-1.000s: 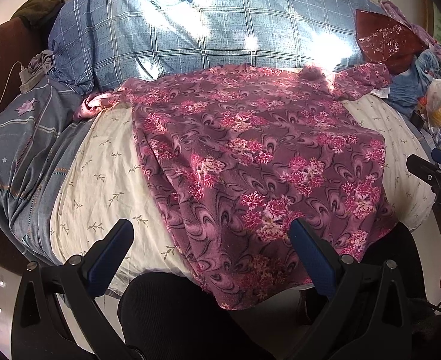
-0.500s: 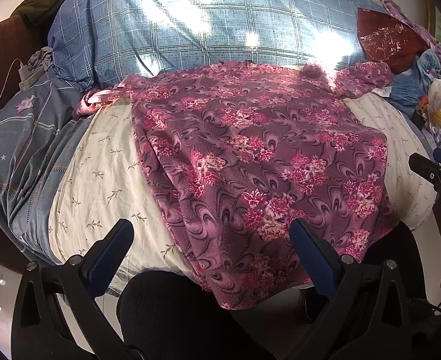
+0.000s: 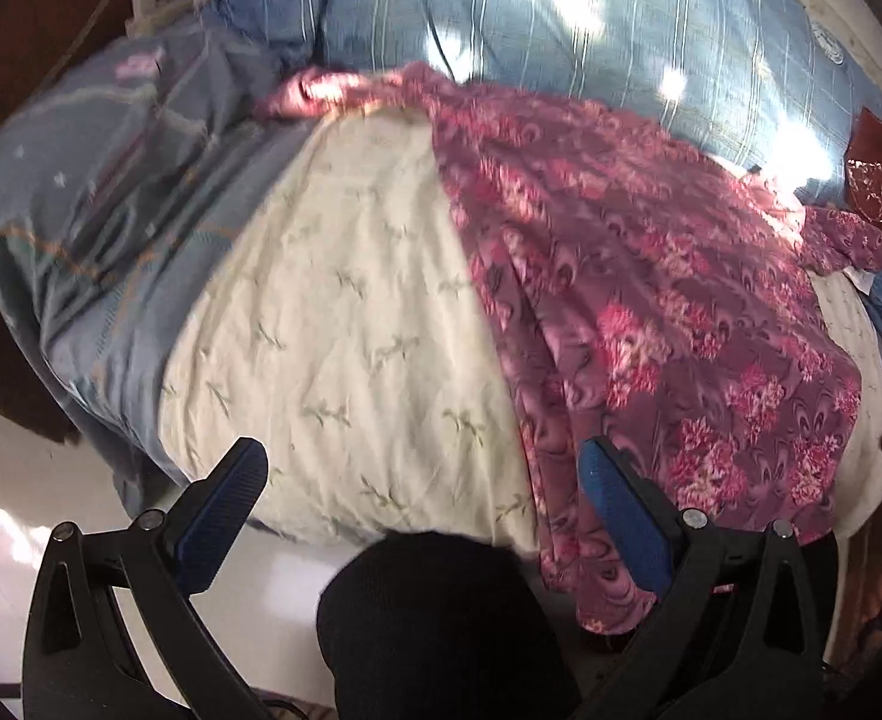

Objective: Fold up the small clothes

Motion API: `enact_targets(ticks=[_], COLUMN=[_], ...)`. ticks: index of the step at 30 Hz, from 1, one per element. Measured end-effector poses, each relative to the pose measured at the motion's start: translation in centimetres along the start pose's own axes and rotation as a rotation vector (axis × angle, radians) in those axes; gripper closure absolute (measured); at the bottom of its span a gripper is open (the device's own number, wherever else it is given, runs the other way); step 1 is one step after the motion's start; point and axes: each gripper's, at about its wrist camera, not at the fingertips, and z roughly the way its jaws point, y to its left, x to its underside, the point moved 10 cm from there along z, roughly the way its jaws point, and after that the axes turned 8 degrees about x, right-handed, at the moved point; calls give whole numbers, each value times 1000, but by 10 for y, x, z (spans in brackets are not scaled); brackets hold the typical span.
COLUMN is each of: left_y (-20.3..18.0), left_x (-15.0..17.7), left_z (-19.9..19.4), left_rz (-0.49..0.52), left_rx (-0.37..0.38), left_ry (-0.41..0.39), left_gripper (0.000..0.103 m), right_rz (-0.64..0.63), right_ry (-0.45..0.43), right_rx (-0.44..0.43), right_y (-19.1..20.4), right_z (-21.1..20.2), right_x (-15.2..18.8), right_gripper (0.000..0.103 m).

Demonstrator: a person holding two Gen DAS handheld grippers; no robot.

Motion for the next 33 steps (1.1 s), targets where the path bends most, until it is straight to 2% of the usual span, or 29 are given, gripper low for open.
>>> enact_targets(ticks=[5,8,10,14,16,19,22,24,26,33], left_y=[-7,-5,-4,-5,-5,-5,-5,-4,-3,-4], left_x=[19,22,20,20,21,21,19,16,15,15], left_z=[25,28,30,31,33,36,37,37,38,36], left_rz=[-6,-18,-27,-32,-30,-43,-42,-50,-61,-59], left_rx=[13,14,12,20,13,16,7,9,8,6], left_ry=[97,107,112,123,123,137,137,132,132,128], left_gripper=[0,0,0,0,0,0,0,0,0,0], right_rz=[-66,-77,-105,-120,-175,-229,-288,-304,-300,-288], right_ry=[110,179,167,192,199,194,173,162,166,155], right_rx=[-23,-61,-69,-146,-113,-111,-72,-65,-73,-93], right_y=[10,14,19,37,42,54,55,52,46,44], right_z=[31,42,41,31,34,35,37,35,32,23], right_x=[17,35,40,46,50,55,56,56,56,57], right_gripper=[17,26,24,25,26,28,45,64,71,72])
